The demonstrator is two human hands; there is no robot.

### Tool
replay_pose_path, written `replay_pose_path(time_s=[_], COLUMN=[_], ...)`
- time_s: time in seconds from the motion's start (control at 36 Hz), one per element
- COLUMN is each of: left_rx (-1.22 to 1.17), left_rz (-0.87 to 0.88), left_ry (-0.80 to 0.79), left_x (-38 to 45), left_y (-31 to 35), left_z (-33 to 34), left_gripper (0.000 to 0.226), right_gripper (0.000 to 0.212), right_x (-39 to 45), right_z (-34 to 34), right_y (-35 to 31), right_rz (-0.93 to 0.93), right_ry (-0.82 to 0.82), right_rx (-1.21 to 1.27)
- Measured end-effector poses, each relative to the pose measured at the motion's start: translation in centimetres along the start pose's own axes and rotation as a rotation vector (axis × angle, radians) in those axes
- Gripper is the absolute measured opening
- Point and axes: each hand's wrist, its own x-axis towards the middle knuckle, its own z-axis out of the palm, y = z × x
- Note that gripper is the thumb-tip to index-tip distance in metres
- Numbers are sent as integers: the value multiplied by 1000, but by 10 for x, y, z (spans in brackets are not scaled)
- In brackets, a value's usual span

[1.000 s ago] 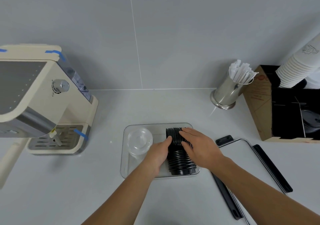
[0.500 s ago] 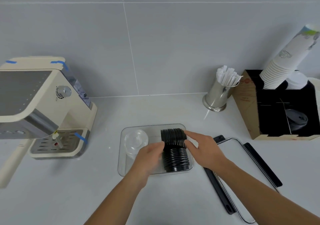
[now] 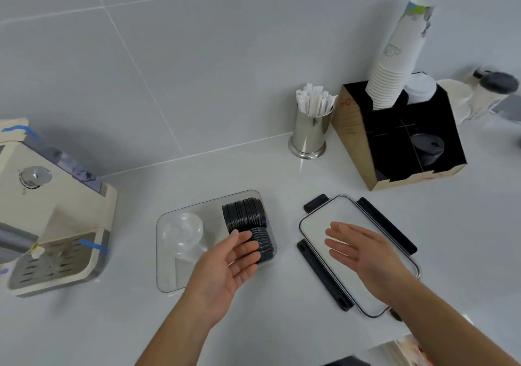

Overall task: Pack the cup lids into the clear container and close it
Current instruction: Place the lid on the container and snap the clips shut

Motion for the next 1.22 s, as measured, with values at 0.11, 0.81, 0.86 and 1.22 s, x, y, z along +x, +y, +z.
replay_pose_path(time_s=[0.11, 0.81, 0.86, 1.22], left_rx=[45, 677, 866, 1320], left_rz=[-5, -28, 45, 222], left_ry=[-44, 86, 120, 196], left_x=[5, 118, 133, 193], left_y=[-2, -44, -45, -41], left_z=[24, 156, 159, 164], left_gripper=[29, 19, 31, 43], right_gripper=[21, 20, 19, 7], right_x=[-8, -27, -25, -6], right_z=[-31, -187, -189, -186], right_y=[7, 43, 45, 33], right_rz=[30, 228, 244, 314], right_ry=[56, 318, 315, 239], right_rx=[65, -5, -16, -355])
